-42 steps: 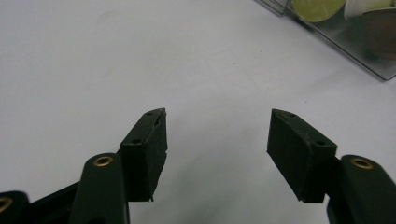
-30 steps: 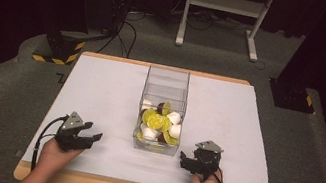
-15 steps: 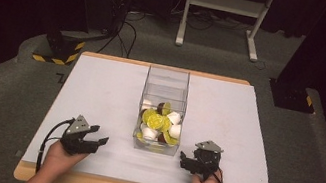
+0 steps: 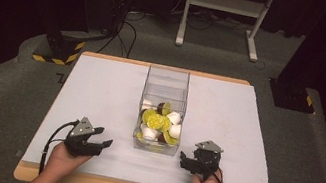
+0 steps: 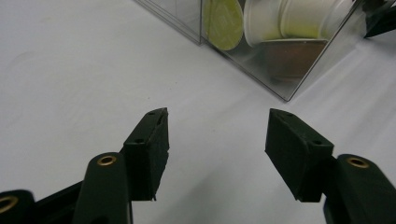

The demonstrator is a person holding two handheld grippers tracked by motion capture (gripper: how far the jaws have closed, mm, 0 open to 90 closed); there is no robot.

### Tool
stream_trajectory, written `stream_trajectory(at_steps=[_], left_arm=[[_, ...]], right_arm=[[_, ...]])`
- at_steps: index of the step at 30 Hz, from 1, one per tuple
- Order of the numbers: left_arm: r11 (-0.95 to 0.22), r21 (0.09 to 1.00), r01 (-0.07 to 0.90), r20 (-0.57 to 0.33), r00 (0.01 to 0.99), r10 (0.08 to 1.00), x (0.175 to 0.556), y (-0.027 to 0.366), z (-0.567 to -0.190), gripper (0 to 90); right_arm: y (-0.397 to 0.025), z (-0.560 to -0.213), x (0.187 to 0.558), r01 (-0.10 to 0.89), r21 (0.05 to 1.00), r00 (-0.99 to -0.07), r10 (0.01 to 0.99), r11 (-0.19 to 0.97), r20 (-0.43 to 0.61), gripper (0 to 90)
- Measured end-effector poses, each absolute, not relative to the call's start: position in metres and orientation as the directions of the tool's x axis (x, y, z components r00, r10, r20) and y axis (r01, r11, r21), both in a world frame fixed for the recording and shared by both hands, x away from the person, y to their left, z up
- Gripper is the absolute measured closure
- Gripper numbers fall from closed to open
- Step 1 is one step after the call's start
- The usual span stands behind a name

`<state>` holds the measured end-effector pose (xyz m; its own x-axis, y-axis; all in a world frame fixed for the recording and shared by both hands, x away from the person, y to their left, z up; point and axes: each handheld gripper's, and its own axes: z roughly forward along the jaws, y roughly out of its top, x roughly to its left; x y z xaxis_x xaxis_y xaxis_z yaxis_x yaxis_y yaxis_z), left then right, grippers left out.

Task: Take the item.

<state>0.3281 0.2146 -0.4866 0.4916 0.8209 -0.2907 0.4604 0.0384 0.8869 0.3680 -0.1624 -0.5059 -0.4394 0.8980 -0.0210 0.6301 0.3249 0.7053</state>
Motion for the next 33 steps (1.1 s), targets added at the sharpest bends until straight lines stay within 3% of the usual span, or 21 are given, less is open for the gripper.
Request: stream_trajectory(at_steps=[13, 33], left_arm=[[0.087, 0.883, 0.460, -0.338, 0.497, 0.799, 0.325, 0.210, -0.482, 40.0], [0.086, 0.898, 0.432, -0.328, 0.523, 0.787, 0.328, 0.200, -0.460, 40.3]], right_arm=[[-0.162, -0.506, 0.368, 0.629, 0.705, -0.440, 0.898, 0.326, -0.022, 11.0], [-0.162, -0.506, 0.368, 0.629, 0.706, -0.441, 0.897, 0.325, -0.021, 11.1]])
